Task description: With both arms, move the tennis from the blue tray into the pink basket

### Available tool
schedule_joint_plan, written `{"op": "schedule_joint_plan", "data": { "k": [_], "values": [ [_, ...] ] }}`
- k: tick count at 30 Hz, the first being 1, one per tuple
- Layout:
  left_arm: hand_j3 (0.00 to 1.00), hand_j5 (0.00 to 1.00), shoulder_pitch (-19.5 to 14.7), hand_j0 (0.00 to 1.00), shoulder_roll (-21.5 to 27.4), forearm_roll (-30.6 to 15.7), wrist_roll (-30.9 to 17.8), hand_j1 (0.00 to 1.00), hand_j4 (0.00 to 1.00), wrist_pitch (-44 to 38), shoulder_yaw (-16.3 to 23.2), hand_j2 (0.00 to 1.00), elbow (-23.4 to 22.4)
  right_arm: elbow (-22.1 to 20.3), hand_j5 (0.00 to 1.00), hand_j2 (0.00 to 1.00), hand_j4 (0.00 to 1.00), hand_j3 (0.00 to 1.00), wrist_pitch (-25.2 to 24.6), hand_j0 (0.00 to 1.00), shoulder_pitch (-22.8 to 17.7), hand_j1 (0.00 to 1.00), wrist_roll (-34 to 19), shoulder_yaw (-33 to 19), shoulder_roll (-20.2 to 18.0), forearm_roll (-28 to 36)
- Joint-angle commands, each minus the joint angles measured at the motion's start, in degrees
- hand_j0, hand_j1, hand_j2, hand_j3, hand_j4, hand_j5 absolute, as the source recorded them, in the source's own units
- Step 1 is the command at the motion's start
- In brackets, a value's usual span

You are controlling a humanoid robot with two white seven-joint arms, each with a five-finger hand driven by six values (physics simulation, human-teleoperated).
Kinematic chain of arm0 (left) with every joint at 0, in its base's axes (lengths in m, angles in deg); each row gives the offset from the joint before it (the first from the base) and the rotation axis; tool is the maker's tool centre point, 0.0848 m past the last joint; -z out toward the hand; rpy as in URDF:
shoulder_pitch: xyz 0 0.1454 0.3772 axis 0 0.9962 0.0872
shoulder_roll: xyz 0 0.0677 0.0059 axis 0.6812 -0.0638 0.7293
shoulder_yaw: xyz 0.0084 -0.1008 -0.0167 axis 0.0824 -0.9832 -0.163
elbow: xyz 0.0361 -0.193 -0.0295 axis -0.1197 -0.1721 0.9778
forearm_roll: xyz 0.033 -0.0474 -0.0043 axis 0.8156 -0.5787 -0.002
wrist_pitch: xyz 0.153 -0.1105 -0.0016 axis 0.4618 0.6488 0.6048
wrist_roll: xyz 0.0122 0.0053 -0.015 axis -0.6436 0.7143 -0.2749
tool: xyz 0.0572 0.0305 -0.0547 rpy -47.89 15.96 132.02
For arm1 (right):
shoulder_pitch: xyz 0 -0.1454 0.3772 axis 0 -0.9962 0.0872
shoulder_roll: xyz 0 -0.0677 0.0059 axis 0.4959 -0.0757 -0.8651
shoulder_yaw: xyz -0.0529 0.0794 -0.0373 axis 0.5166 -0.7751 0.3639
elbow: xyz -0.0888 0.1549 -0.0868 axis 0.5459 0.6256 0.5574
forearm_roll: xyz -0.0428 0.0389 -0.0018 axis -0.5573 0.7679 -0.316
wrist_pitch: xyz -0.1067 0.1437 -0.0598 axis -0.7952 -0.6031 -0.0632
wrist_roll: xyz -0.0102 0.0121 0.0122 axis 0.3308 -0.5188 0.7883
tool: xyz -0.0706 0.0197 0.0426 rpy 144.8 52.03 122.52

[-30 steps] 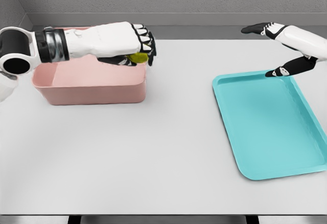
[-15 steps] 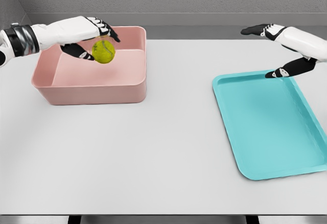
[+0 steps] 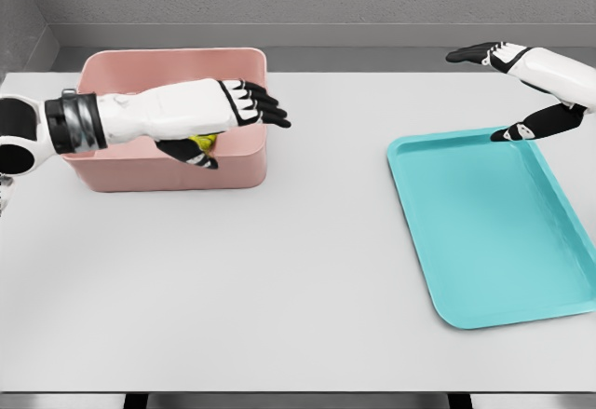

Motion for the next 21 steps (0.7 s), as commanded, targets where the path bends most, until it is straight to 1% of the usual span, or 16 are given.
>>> {"op": "schedule_joint_plan", "data": {
  "k": [1, 2, 3, 4, 5, 9, 12, 15, 19, 21],
  "values": [
    [1.0, 1.0, 0.1, 1.0, 0.3, -0.9, 0.1, 1.0, 1.0, -0.2, 0.3, 1.0, 5.5, 0.0, 1.0, 1.0, 1.0, 1.0, -0.2, 1.0, 0.0, 1.0, 0.0, 0.0, -0.1, 0.4],
    [1.0, 1.0, 1.0, 1.0, 0.3, -0.9, 0.1, 1.0, 1.0, -0.2, 0.3, 1.0, 6.4, 0.0, 1.0, 1.0, 1.0, 1.0, -0.2, 1.0, 0.0, 1.0, 0.0, 0.0, -0.1, 0.4],
    [1.0, 1.0, 3.0, 1.0, 0.3, -0.9, 0.1, 1.0, 1.0, -0.2, 0.3, 1.0, 6.7, 0.0, 1.0, 1.0, 1.0, 1.0, -0.2, 1.0, 0.1, 1.0, 0.0, -0.1, -0.1, 0.4],
    [1.0, 1.0, 4.1, 1.0, 0.4, -0.8, 0.1, 1.0, 1.0, -0.2, 0.3, 1.0, 6.7, 0.0, 1.0, 1.0, 1.0, 1.0, -0.2, 1.0, 0.1, 1.0, 0.0, -0.1, -0.1, 0.4],
    [1.0, 1.0, 4.7, 1.0, 0.3, -0.9, 0.1, 1.0, 1.0, -0.2, 0.3, 1.0, 6.7, 0.0, 1.0, 1.0, 1.0, 1.0, -0.2, 1.0, 0.2, 1.0, 0.0, -0.1, -0.1, 0.4],
    [1.0, 1.0, 5.3, 1.0, 0.4, -0.9, 0.1, 1.0, 1.0, -0.2, 0.3, 1.0, 6.7, 0.0, 1.0, 1.0, 1.0, 1.0, -0.2, 1.0, 1.2, 1.0, 0.0, -0.1, -0.2, 0.4],
    [1.0, 1.0, 7.3, 1.0, 0.3, -0.8, -0.1, 1.0, 1.0, -0.2, 0.4, 1.0, 6.7, 0.1, 1.0, 1.0, 1.0, 1.0, -0.2, 1.0, 0.8, 1.0, 0.0, -0.1, -0.2, 0.4],
    [1.0, 1.0, 10.0, 1.0, 0.4, -0.5, -0.1, 1.0, 1.0, -0.2, 0.6, 1.0, 6.4, 0.3, 1.0, 1.0, 1.0, 1.0, -0.2, 1.0, 1.0, 1.0, 0.0, -0.1, -0.2, 0.5],
    [1.0, 1.0, 10.3, 1.0, 0.4, -0.4, -0.1, 1.0, 1.0, -0.2, 1.7, 1.0, 6.3, 0.5, 1.0, 1.0, 1.0, 1.0, -0.2, 1.0, 0.9, 1.0, 0.0, -0.1, -0.2, 0.4],
    [1.0, 1.0, 10.2, 1.0, 0.5, -0.4, -0.1, 1.0, 1.0, -0.2, 1.6, 1.0, 6.3, 0.5, 1.0, 1.0, 1.0, 1.0, -0.2, 1.0, 1.1, 1.0, 0.0, -0.1, -0.2, 0.4]
  ]
}}
